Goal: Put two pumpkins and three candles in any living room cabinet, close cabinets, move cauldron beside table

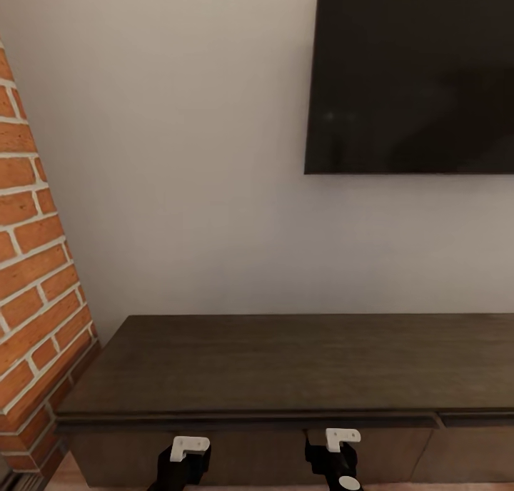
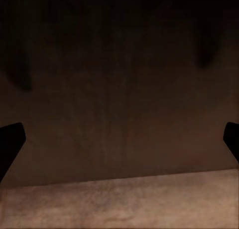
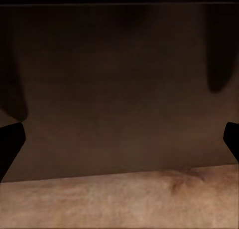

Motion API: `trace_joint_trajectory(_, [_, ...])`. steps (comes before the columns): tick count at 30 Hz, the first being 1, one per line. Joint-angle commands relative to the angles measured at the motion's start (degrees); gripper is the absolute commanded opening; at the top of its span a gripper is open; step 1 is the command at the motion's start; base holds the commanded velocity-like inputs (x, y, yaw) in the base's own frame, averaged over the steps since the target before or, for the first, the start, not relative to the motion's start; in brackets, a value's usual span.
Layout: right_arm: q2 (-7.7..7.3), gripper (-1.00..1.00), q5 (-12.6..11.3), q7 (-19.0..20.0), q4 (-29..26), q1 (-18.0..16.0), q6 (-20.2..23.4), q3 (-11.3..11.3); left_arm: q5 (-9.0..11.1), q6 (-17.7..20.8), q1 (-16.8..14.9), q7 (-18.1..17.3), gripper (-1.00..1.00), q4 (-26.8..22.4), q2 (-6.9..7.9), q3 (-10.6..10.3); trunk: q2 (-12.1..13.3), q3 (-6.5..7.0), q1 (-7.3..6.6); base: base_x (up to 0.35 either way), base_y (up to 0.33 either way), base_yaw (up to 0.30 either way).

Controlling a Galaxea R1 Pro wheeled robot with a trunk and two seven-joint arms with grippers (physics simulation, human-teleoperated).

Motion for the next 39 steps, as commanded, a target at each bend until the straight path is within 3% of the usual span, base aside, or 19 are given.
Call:
trace_joint_trajectory(1, [-0.02,1.0,-0.5,-0.3,0.0,-0.1,-0.3,0.4,0.4,-0.3,-0.1,0.5,1.0,0.0,0.05,-0.5,0.0,-0.05,0.0,0.124,0.0,0.0])
trace_joint_trajectory(10, [-0.02,1.0,-0.5,-0.3,0.0,-0.1,-0.3,0.4,0.4,-0.3,-0.1,0.5,1.0,0.0,0.05,-0.5,0.0,-0.05,0.0,-0.021,0.0,0.0])
trace_joint_trajectory(39, [-0.02,1.0,-0.5,-0.3,0.0,-0.1,-0.3,0.4,0.4,-0.3,-0.1,0.5,1.0,0.0,0.05,-0.6,0.0,-0.05,0.0,-0.302,0.0,0.0])
